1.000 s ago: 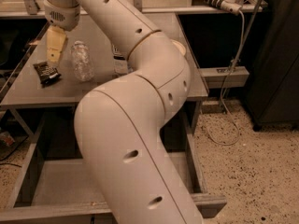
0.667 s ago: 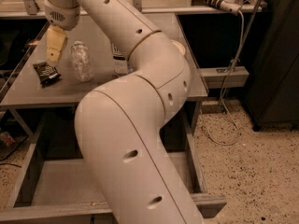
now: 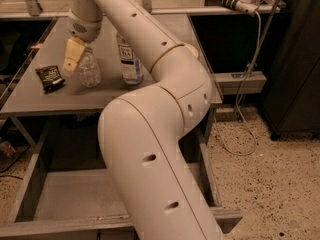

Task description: Place water bottle into top drawer

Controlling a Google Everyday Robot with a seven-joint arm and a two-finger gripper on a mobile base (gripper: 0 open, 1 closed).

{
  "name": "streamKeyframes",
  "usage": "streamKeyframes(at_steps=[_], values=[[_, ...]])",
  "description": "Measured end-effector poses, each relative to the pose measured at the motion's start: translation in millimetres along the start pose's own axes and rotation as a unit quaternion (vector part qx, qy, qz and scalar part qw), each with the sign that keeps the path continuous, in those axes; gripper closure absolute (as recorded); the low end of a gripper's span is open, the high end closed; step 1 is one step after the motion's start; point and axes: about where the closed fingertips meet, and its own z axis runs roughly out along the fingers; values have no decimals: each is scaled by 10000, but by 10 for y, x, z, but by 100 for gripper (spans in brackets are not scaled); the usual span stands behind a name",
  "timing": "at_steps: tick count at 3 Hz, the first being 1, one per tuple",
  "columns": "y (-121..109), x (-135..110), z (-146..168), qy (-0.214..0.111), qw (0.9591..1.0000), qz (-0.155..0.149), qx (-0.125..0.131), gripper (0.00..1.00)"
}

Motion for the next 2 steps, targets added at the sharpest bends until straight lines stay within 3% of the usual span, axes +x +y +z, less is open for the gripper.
streamKeyframes(at_steps=[2], values=[[-110,212,189,-97,9992,353,-179,0]])
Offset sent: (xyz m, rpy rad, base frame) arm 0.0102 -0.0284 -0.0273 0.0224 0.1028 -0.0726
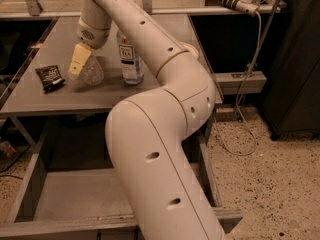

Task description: Place water bottle into top drawer

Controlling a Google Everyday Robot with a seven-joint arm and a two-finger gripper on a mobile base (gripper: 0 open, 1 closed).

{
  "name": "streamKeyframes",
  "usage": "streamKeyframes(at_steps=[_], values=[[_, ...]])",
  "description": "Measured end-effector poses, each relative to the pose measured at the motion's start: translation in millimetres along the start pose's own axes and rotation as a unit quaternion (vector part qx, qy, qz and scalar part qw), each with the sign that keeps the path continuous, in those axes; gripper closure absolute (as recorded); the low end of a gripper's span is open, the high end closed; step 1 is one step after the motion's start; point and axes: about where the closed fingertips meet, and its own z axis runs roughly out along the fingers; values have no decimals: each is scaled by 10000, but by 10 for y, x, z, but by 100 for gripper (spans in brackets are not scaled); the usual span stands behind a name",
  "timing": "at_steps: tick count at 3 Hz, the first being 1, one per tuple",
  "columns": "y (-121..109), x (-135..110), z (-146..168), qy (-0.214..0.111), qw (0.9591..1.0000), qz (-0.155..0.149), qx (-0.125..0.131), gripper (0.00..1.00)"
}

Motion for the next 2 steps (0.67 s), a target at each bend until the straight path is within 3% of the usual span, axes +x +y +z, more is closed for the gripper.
streamKeyframes(at_steps=[1,2], values=[[-26,-23,44,-51,10000,18,18,12],[-27,-26,47,-54,10000,16,19,36]])
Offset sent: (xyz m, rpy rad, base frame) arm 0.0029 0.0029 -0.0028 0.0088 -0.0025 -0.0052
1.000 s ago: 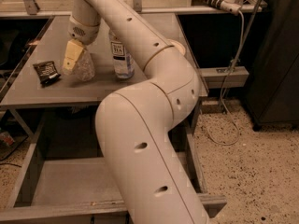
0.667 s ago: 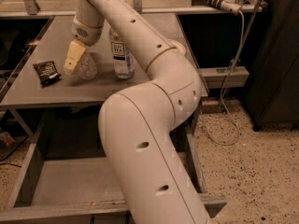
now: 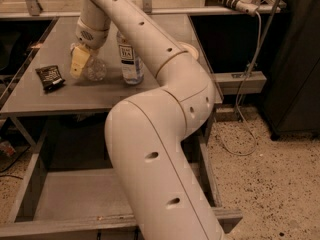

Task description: Place water bottle into top drawer

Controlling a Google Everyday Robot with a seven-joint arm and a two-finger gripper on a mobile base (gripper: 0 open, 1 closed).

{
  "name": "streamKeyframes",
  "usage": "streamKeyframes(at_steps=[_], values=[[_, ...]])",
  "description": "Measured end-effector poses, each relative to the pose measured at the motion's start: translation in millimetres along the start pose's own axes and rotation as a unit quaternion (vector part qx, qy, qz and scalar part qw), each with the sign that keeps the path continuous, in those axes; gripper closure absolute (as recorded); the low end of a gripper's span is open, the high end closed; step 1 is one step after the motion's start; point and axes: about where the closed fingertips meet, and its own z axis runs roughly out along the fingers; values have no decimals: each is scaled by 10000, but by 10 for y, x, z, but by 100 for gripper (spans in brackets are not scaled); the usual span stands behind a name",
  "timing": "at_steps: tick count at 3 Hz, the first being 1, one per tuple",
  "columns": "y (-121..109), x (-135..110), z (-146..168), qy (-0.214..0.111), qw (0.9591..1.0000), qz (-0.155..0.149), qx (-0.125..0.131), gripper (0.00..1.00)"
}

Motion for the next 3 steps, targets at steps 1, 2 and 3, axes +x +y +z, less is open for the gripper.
streamKeyframes(at_steps=[1,2,3], values=[[0,0,0,0,10000,0,0,59],[0,0,0,0,10000,0,0,82],[0,0,1,0,10000,0,0,100]])
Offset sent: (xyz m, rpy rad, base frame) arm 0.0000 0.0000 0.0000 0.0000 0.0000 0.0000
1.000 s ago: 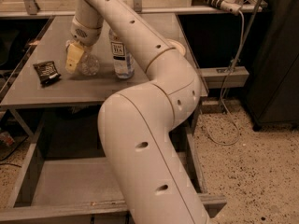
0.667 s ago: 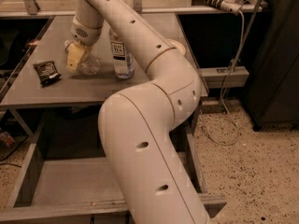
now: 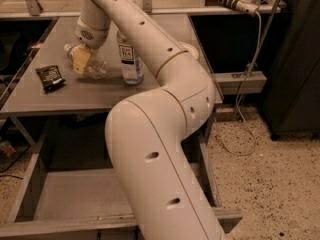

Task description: Place water bottle into top drawer

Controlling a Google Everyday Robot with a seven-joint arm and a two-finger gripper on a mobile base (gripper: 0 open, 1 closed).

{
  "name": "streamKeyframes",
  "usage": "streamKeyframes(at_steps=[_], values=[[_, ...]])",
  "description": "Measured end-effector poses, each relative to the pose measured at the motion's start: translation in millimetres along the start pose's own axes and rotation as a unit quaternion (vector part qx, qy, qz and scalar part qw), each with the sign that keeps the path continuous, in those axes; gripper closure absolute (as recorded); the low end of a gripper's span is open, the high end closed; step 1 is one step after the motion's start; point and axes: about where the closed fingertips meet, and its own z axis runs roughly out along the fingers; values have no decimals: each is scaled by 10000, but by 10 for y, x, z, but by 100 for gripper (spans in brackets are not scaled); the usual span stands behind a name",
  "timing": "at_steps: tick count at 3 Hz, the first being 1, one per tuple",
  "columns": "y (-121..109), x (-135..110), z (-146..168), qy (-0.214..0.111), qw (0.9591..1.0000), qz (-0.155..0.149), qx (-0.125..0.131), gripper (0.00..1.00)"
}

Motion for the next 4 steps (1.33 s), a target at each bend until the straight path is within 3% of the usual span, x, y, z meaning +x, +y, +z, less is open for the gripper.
streamKeyframes(at_steps=[1,2,4], values=[[0,-15,-28,-3,10000,-2,2,100],[-39,-127,-144,-275,9989,-304,248,100],[189,-281,-411,-582,9927,-962,430,100]])
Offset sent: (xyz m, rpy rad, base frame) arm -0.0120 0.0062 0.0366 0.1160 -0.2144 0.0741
